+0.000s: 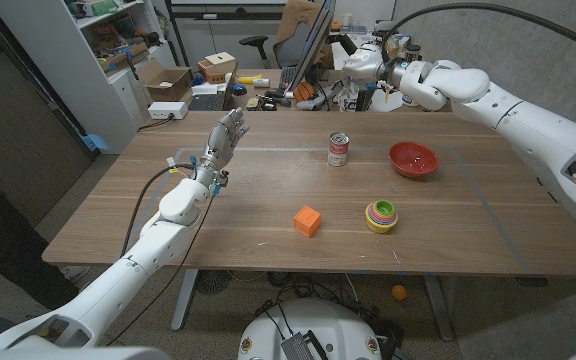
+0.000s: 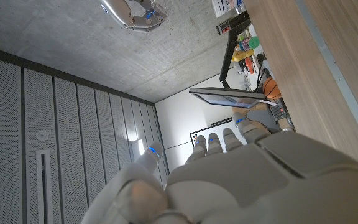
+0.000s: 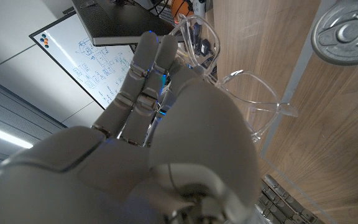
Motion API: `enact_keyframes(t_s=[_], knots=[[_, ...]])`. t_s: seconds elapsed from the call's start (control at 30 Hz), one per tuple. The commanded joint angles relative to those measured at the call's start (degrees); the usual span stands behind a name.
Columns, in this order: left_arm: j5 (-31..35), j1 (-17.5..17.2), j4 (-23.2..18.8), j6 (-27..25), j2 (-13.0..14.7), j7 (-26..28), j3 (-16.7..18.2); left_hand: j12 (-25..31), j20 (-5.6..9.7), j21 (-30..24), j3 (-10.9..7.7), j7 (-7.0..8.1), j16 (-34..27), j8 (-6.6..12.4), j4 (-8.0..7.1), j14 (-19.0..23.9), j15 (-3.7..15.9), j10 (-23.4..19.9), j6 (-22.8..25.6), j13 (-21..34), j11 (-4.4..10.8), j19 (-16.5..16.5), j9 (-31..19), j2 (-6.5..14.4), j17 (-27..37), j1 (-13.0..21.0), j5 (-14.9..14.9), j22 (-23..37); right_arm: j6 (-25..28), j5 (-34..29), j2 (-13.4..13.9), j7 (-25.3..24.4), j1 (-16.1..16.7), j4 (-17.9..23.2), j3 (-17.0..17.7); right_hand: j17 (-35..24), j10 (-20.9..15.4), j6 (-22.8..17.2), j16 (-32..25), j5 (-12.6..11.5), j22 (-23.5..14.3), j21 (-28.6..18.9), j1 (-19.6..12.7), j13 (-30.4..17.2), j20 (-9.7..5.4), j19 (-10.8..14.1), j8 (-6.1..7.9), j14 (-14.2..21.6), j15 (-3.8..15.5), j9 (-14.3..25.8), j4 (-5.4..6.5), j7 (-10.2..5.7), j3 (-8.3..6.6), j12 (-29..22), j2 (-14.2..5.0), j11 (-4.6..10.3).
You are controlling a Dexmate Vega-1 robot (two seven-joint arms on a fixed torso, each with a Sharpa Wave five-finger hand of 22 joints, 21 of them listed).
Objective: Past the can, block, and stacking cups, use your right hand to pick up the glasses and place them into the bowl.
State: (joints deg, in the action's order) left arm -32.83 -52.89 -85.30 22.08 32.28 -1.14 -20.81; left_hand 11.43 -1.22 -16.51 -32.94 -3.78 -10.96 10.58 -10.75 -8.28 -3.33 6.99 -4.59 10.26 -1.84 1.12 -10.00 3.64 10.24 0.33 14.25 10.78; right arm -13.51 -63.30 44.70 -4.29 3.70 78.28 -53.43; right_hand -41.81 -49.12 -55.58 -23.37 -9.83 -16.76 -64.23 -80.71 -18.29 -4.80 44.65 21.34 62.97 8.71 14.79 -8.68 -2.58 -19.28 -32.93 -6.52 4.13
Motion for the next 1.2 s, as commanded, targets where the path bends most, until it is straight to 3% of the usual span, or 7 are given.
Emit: enact_keyframes(t_s=[0.03,0.77,1.2], knots=[[0.9,0.0,-1.0,-0.5,-0.1,0.8,-0.5,-0.1,-0.11,0.1,0.37,-0.1,0.3,-0.09,-0.03,-0.1,0.0,-0.2,0.4,0.2,-0.2,-0.4,-0.1,6.5,0.1,0.2,0.5,0.2,-0.3,-2.7,3.3,0.0,2.8,2.5,2.6,-0.3,-0.6,-0.2,0.2,-0.4,0.1,-0.6,-0.6,-4.2,-7.48,-0.3,0.09,2.5,4.47,0.1,0.12,-0.11,-0.05,-0.3,-0.41,0.62],[1.6,0.3,-2.0,-1.3,-0.4,1.1,-1.4,-0.1,-0.06,0.2,0.4,-0.07,0.3,-0.12,-0.03,-0.1,-0.03,-0.2,0.3,0.2,-0.18,-0.4,-0.1,6.5,0.1,0.2,0.5,0.2,3.8,0.0,9.3,6.4,9.6,6.9,9.2,-0.9,-0.9,-0.4,0.9,-0.4,1.4,-2.4,-0.8,-4.3,-7.45,-1.1,0.01,2.9,4.45,0.1,0.17,-0.23,0.16,0.1,-0.45,0.42],[1.8,-0.1,-3.1,-1.9,-0.1,1.4,-1.5,-0.1,-0.06,0.3,0.41,-0.1,0.3,-0.09,-0.03,-0.1,-0.02,-0.2,0.4,0.2,-0.21,-0.4,-0.1,6.5,0.1,0.2,0.5,0.2,7.5,2.4,12.8,7.3,15.5,10.5,13.3,-1.3,-1.0,-0.3,1.2,-0.4,2.1,-3.4,-0.9,-4.5,-7.45,-1.5,-0.06,3.0,4.44,0.3,0.19,-0.19,0.27,0.3,-0.46,0.73]])
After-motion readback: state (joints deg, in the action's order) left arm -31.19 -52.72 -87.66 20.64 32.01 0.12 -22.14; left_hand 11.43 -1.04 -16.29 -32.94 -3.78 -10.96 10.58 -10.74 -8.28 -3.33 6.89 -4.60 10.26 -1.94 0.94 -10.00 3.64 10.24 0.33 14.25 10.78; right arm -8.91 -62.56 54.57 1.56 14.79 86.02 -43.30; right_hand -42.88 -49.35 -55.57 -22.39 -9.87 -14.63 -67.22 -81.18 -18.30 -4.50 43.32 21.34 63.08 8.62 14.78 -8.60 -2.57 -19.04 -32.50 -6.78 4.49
